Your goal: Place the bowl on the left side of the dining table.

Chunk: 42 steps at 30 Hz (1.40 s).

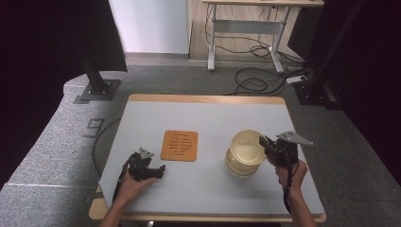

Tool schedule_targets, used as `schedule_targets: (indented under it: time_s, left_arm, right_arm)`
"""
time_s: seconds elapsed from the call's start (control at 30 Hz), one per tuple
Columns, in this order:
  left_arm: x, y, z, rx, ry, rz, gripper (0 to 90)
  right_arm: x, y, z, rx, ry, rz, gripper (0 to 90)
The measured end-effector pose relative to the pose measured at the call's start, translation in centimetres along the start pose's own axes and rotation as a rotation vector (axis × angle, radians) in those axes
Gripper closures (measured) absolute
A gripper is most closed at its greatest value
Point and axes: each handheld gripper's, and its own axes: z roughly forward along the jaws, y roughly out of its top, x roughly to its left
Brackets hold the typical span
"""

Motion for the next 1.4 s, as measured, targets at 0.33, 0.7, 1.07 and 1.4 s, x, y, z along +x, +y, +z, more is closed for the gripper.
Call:
schedule_targets:
  time_s: [0.33,0.7,1.07,1.4]
  left_arm:
    - [0.0,0.0,0.0,-0.001,0.001,0.001,13.8]
    - [0.0,0.0,0.0,0.000,0.001,0.001,13.8]
    - [0.0,0.0,0.0,0.000,0.001,0.001,13.8]
    - [0.0,0.0,0.0,0.001,0.000,0.001,13.8]
  right_arm:
    - [0.4,0.6,-0.1,-0.009,0.009,-0.001,82.0]
    - [1.0,1.6,-0.2,-0.025,0.020,0.001,82.1]
    - [1.3,2.3,-0.6,-0.043,0.018,0.000,82.1]
    - [2.0,3.0,-0.3,-0.043,0.023,-0.011,82.0]
